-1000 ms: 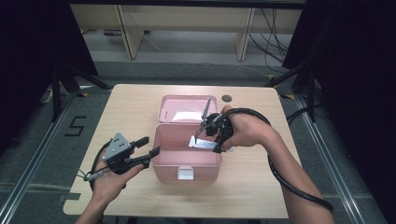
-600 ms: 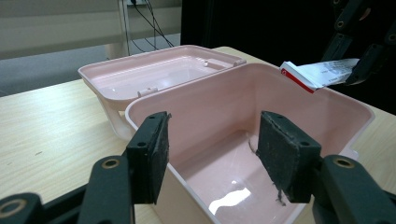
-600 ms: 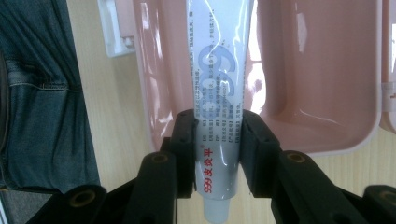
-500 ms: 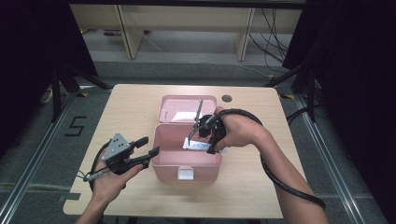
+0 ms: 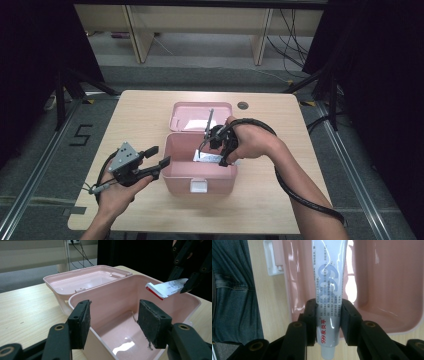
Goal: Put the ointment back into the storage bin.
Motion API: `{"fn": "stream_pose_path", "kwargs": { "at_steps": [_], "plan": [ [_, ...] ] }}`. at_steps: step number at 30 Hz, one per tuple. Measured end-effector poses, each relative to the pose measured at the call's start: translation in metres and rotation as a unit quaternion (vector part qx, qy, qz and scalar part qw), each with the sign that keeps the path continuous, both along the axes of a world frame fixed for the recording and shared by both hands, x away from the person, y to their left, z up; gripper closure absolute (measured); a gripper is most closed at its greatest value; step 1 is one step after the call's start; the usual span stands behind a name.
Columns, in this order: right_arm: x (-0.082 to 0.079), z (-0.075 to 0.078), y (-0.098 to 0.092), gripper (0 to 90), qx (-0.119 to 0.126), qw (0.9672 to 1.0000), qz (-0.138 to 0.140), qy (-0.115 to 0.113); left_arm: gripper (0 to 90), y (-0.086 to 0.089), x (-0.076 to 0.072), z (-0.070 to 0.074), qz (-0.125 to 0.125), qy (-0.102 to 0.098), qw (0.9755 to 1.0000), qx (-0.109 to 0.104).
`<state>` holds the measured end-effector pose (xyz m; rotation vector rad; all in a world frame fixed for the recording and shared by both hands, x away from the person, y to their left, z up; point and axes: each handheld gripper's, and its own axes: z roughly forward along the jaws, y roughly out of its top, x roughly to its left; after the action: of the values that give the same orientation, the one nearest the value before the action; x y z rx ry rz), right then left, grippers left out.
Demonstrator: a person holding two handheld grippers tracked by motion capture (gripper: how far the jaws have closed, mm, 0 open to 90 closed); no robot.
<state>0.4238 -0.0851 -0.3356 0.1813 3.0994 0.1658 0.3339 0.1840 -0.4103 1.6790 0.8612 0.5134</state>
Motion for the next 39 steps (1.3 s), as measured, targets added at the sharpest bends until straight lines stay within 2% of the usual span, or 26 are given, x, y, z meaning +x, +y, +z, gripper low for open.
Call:
{"fn": "stream_pose_path", "kwargs": {
  "at_steps": [2, 10, 15, 18, 20, 21, 28, 33, 34, 35, 36, 38, 39],
  "plan": [
    [0.0, -0.002, 0.001, 70.1, 0.005, 1.0, 0.0, 0.001, 43.1, 0.0, 0.0, 0.0, 0.0, 0.001, 1.0, -0.001],
    [0.0, -0.006, 0.007, 70.1, -0.006, 1.0, 0.007, 0.003, 43.2, 0.0, 0.0, -0.001, 0.0, 0.001, 1.0, 0.0],
    [0.001, -0.01, 0.009, 70.1, -0.003, 0.9999, 0.013, 0.006, 43.1, 0.0, 0.0, 0.0, -0.001, 0.001, 1.0, 0.001],
    [-0.001, -0.011, 0.01, 70.1, -0.01, 0.9999, 0.008, 0.01, 43.1, 0.0, 0.0, 0.0, 0.001, 0.0, 1.0, 0.001],
    [0.0, -0.012, 0.012, 70.1, -0.014, 0.9997, 0.017, 0.009, 43.2, 0.0, 0.001, 0.0, -0.002, -0.003, 1.0, -0.001],
    [-0.001, -0.012, 0.012, 70.1, -0.016, 0.9997, 0.011, 0.012, 43.1, 0.0, 0.001, 0.0, -0.003, -0.003, 1.0, -0.002],
    [-0.001, -0.019, 0.013, 70.1, -0.016, 0.9996, 0.017, 0.013, 43.2, -0.001, 0.001, 0.001, 0.0, 0.001, 1.0, 0.002],
    [0.001, -0.022, 0.014, 70.1, -0.017, 0.9995, 0.026, 0.009, 43.2, -0.001, 0.002, 0.001, -0.004, -0.003, 1.0, -0.001],
    [-0.001, -0.023, 0.014, 70.1, -0.022, 0.9995, 0.014, 0.015, 43.2, 0.0, 0.001, 0.002, -0.001, -0.001, 1.0, 0.003],
    [0.0, -0.024, 0.014, 70.1, -0.024, 0.9994, 0.02, 0.015, 43.2, 0.0, 0.001, 0.002, -0.001, -0.001, 1.0, 0.003],
    [0.001, -0.026, 0.014, 70.1, -0.015, 0.9991, 0.038, 0.007, 43.1, 0.0, 0.001, 0.002, -0.001, -0.001, 1.0, 0.002],
    [0.001, -0.027, 0.015, 70.1, -0.012, 0.9991, 0.04, 0.009, 43.1, 0.0, 0.001, 0.002, 0.0, -0.001, 1.0, 0.002],
    [-0.001, -0.028, 0.014, 70.1, -0.02, 0.9994, 0.024, 0.016, 43.1, 0.0, 0.001, 0.001, 0.0, -0.002, 1.0, 0.002]
  ]
}}
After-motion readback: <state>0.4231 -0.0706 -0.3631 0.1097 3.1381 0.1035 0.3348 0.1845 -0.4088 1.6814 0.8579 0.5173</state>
